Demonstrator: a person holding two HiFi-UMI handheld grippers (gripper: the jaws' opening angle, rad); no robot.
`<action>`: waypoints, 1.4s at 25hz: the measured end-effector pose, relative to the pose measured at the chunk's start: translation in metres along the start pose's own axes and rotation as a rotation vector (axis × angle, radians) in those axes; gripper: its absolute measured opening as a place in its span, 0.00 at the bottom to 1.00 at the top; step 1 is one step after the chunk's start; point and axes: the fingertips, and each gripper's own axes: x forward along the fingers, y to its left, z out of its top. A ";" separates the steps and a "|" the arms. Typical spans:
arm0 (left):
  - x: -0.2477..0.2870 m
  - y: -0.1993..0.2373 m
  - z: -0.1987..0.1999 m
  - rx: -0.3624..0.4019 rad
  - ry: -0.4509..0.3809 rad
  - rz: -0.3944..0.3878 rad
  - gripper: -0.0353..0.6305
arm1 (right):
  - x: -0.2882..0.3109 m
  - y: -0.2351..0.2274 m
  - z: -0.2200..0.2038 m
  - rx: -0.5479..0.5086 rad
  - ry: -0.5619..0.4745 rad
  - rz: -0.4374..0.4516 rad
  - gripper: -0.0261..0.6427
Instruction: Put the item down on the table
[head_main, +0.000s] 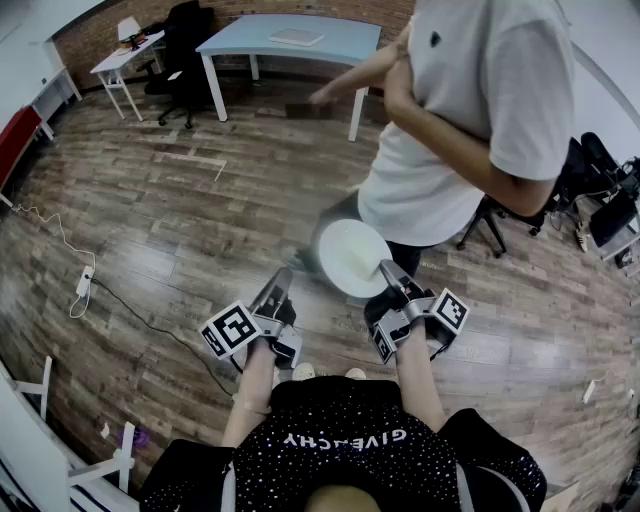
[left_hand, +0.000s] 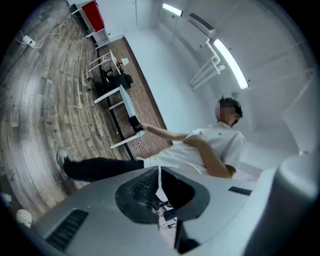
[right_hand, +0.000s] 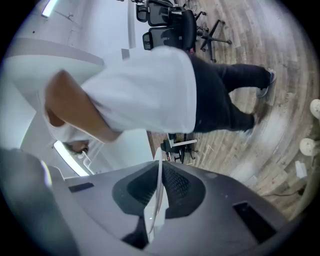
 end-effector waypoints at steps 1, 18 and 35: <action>0.000 0.001 0.001 0.002 -0.001 -0.001 0.09 | 0.000 0.000 0.001 -0.003 -0.006 0.005 0.08; 0.073 0.054 0.071 -0.012 -0.042 0.074 0.09 | 0.122 -0.008 0.051 0.033 0.013 -0.018 0.08; 0.292 0.084 0.180 0.033 -0.130 0.094 0.09 | 0.346 0.015 0.186 0.009 0.117 -0.011 0.08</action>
